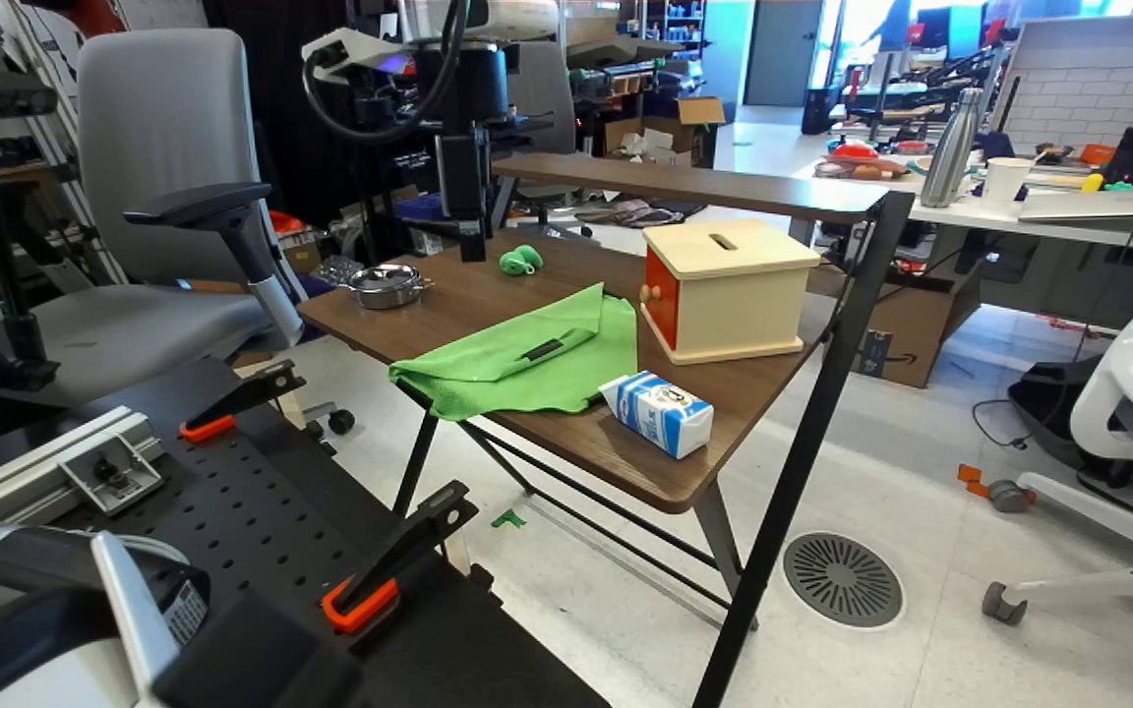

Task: Open the drawer of the box.

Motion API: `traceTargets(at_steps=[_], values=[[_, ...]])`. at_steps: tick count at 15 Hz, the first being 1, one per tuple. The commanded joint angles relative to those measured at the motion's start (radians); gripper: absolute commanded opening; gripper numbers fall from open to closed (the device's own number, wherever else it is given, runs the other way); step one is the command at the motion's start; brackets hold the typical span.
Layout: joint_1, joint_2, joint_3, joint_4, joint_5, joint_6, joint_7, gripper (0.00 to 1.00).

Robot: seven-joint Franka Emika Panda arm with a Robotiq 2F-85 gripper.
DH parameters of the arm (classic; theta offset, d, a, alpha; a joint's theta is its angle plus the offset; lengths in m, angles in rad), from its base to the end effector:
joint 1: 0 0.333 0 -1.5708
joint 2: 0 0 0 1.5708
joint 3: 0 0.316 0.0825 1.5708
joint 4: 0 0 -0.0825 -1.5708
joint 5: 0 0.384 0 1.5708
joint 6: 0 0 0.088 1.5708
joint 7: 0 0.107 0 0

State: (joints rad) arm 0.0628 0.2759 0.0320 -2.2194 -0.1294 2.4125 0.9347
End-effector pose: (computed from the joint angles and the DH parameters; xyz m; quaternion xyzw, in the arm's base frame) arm 0.5391 0.0507 0.2439 0.9308 -0.3614 -0.0177 0.0521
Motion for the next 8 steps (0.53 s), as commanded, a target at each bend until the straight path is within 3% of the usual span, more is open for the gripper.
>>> traceTargets(at_steps=[1, 8], values=[[0.049, 0.076, -0.052, 0.066, -0.033, 0.035, 0.049, 1.0], [0.088, 0.185, -0.118, 0.178, -0.032, 0.052, 0.078, 1.0]])
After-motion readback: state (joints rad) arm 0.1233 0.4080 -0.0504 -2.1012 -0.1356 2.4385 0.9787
